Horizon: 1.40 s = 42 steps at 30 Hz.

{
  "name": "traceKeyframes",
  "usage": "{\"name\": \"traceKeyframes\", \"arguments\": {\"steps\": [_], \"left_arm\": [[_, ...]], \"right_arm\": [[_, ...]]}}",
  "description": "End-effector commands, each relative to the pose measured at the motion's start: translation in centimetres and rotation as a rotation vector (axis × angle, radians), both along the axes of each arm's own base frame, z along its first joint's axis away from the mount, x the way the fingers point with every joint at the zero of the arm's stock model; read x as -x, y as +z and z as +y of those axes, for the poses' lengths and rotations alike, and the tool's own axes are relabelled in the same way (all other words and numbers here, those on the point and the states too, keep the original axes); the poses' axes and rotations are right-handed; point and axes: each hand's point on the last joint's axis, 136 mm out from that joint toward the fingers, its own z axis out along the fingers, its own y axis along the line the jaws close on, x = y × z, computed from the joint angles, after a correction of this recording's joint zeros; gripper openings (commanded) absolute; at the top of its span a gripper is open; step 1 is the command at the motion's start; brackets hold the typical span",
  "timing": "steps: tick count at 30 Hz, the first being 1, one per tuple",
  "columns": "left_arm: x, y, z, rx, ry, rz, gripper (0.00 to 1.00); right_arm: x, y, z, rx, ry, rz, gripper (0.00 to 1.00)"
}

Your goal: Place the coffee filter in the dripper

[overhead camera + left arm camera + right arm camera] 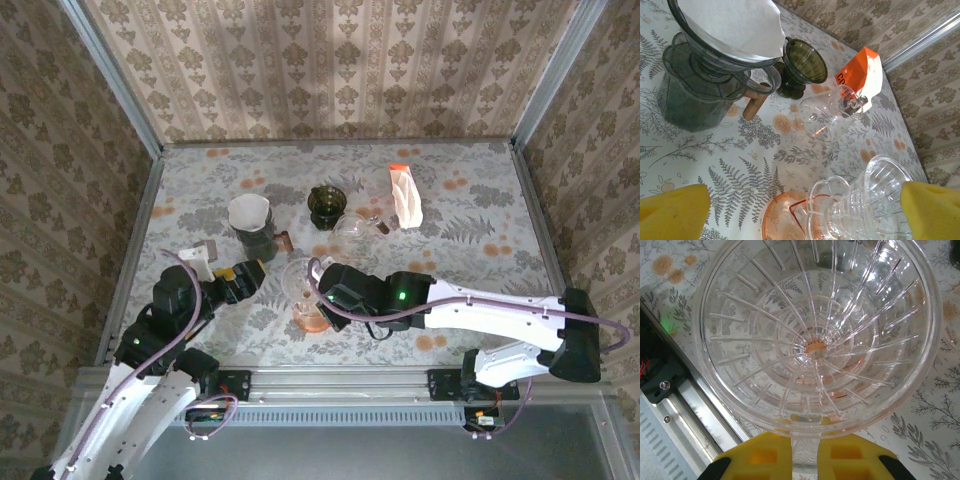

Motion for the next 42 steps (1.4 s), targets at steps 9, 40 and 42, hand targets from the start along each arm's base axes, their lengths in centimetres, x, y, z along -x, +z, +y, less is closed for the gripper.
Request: {"name": "traceKeyframes", "arguments": {"steps": [9,40,42], "left_arm": [[0.1,-0.6,0.5,-0.032,0.005,-0.001,1.0],[0.1,-1.5,0.3,-0.02,0.0,0.021,1.0],[0.0,-1.4,0.3,-0.019,-0.001,0.015,1.0]], "right_arm": [[0.1,-1.7,-0.1,0.052,-0.01,0.026,0.06],[-1.4,3.0,-6.6,-0.111,-0.215,-0.088,0.82],[-3.3,3.9,-8.9,-0.142,-0.313,-0.091,0.79]]}}
